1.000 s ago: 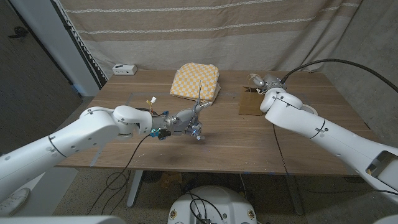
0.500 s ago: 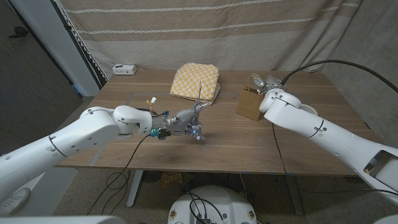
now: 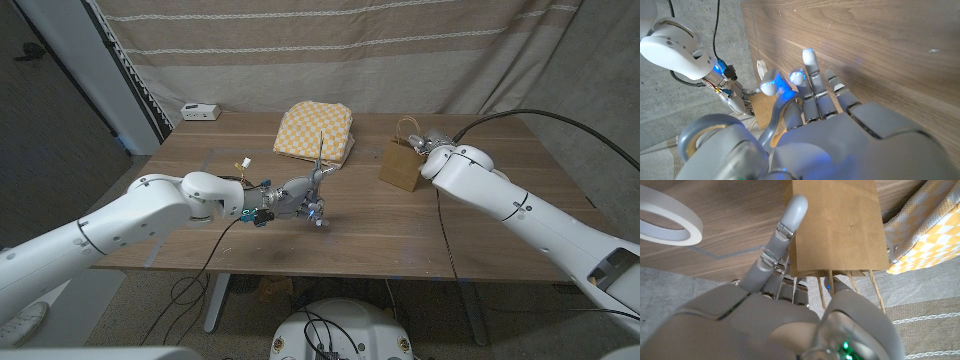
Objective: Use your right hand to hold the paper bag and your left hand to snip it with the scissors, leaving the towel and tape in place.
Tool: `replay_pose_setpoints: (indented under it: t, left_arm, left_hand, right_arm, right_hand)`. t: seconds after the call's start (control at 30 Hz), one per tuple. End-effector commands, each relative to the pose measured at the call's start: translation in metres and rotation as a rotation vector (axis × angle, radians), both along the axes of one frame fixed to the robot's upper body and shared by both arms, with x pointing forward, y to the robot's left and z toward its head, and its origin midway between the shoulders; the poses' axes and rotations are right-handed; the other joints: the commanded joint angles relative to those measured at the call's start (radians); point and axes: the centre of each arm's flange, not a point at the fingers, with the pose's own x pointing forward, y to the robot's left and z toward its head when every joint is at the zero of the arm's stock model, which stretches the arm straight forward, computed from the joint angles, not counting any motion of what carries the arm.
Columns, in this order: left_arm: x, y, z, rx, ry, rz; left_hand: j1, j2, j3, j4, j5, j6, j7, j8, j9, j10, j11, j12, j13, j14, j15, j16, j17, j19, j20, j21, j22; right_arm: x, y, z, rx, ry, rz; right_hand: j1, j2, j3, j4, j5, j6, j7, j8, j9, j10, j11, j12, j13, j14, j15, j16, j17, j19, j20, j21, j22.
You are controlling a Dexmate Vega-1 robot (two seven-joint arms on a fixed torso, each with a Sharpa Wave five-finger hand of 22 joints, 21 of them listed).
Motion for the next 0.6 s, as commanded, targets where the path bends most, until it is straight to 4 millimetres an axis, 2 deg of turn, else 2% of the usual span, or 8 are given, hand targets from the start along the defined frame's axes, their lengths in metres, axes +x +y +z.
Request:
replay_pose_setpoints:
  t: [0.03, 0.17, 0.37, 0.4, 0.43, 0.47, 0.53, 0.6]
  left_arm:
    - [-0.0001, -0.0006, -0.0010, -0.001, 0.001, 0.002]
    - [0.0002, -0.0016, -0.0008, 0.000, 0.003, 0.000]
    - [0.0010, -0.0028, -0.0003, 0.001, 0.003, -0.001]
    - [0.0010, -0.0029, -0.0002, 0.000, 0.002, -0.001]
    - [0.0010, -0.0029, 0.0001, 0.002, 0.001, 0.000]
    - [0.0011, -0.0029, 0.0002, 0.002, 0.000, 0.000]
    - [0.0012, -0.0029, 0.0004, 0.003, 0.000, 0.002]
    - [0.0014, -0.0030, 0.0005, 0.001, 0.002, 0.000]
  left_hand:
    - [-0.005, 0.005, -0.036, 0.039, 0.008, 0.100, 0.088, 0.325, 0.001, 0.030, -0.025, 0.009, 0.006, 0.013, -0.048, 0.005, 0.001, -0.002, 0.001, 0.009, 0.002]
    - [-0.005, 0.005, -0.036, 0.039, 0.008, 0.100, 0.088, 0.325, 0.001, 0.029, -0.026, 0.012, 0.010, 0.014, -0.049, 0.008, 0.003, -0.003, 0.002, 0.010, 0.002]
    - [-0.005, 0.006, -0.036, 0.040, 0.009, 0.101, 0.088, 0.325, 0.001, 0.027, -0.025, 0.017, 0.015, 0.013, -0.050, 0.012, 0.008, -0.003, 0.001, 0.010, 0.002]
    - [-0.005, 0.006, -0.036, 0.040, 0.009, 0.101, 0.087, 0.325, 0.001, 0.029, -0.024, 0.014, 0.008, 0.012, -0.052, 0.012, 0.008, -0.002, 0.001, 0.010, 0.002]
    - [-0.005, 0.006, -0.036, 0.040, 0.009, 0.101, 0.087, 0.325, 0.001, 0.029, -0.024, 0.014, 0.008, 0.012, -0.049, 0.012, 0.008, -0.002, 0.001, 0.010, 0.002]
    - [-0.005, 0.006, -0.036, 0.040, 0.009, 0.101, 0.088, 0.325, 0.001, 0.029, -0.024, 0.015, 0.009, 0.012, -0.048, 0.012, 0.008, -0.002, 0.001, 0.010, 0.002]
    - [-0.005, 0.006, -0.036, 0.040, 0.009, 0.102, 0.088, 0.326, 0.001, 0.029, -0.024, 0.016, 0.009, 0.013, -0.050, 0.013, 0.008, -0.001, 0.001, 0.011, 0.002]
    - [-0.004, 0.007, -0.035, 0.040, 0.010, 0.103, 0.088, 0.326, 0.001, 0.029, -0.025, 0.018, 0.012, 0.014, -0.049, 0.014, 0.008, -0.001, 0.002, 0.010, 0.002]
  right_arm:
    - [0.0053, -0.0033, -0.0084, 0.159, -0.044, 0.092]
    - [0.0056, -0.0048, -0.0096, 0.169, -0.065, 0.092]
    - [0.0048, -0.0065, -0.0089, 0.172, -0.089, 0.090]
    - [0.0045, -0.0065, -0.0090, 0.176, -0.090, 0.089]
    - [0.0044, -0.0066, -0.0090, 0.183, -0.085, 0.098]
    - [0.0043, -0.0069, -0.0091, 0.185, -0.085, 0.103]
    - [0.0039, -0.0068, -0.0089, 0.176, -0.080, 0.100]
    - [0.0034, -0.0067, -0.0083, 0.173, -0.076, 0.106]
  right_hand:
    - [0.164, 0.006, 0.106, -0.046, -0.034, 0.037, -0.017, 0.007, 0.014, 0.038, -0.015, 0.021, 0.006, -0.018, -0.027, 0.014, 0.033, 0.017, -0.003, -0.015, -0.007]
    - [0.216, 0.010, 0.133, -0.049, -0.041, 0.058, -0.028, 0.010, 0.019, 0.048, -0.029, 0.027, 0.007, -0.023, -0.039, 0.017, 0.046, 0.031, -0.004, -0.014, -0.006]
    - [0.243, -0.002, 0.130, -0.043, -0.050, 0.067, -0.033, 0.008, 0.024, 0.065, -0.034, 0.036, 0.009, 0.011, -0.053, 0.034, 0.059, 0.051, -0.002, -0.008, -0.002]
    - [0.260, -0.017, 0.111, -0.054, -0.054, 0.073, -0.027, 0.007, 0.028, 0.076, -0.026, 0.042, 0.009, 0.075, -0.072, 0.062, 0.067, 0.057, -0.002, -0.004, -0.002]
    - [0.270, -0.026, 0.098, -0.066, -0.054, 0.077, -0.024, 0.007, 0.029, 0.086, -0.020, 0.046, 0.009, 0.082, -0.076, 0.066, 0.071, 0.059, -0.002, -0.004, -0.002]
    - [0.277, -0.044, 0.072, -0.082, -0.056, 0.077, -0.023, 0.005, 0.031, 0.087, -0.020, 0.046, 0.009, 0.097, -0.078, 0.072, 0.075, 0.059, -0.001, -0.002, -0.002]
    - [0.274, -0.054, 0.050, -0.086, -0.057, 0.074, -0.023, 0.002, 0.032, 0.081, -0.015, 0.044, 0.009, 0.095, -0.075, 0.070, 0.077, 0.057, 0.000, -0.002, -0.002]
    - [0.260, -0.060, 0.021, -0.079, -0.057, 0.068, -0.016, -0.002, 0.034, 0.078, -0.011, 0.043, 0.008, 0.084, -0.063, 0.063, 0.076, 0.055, 0.002, -0.002, -0.002]
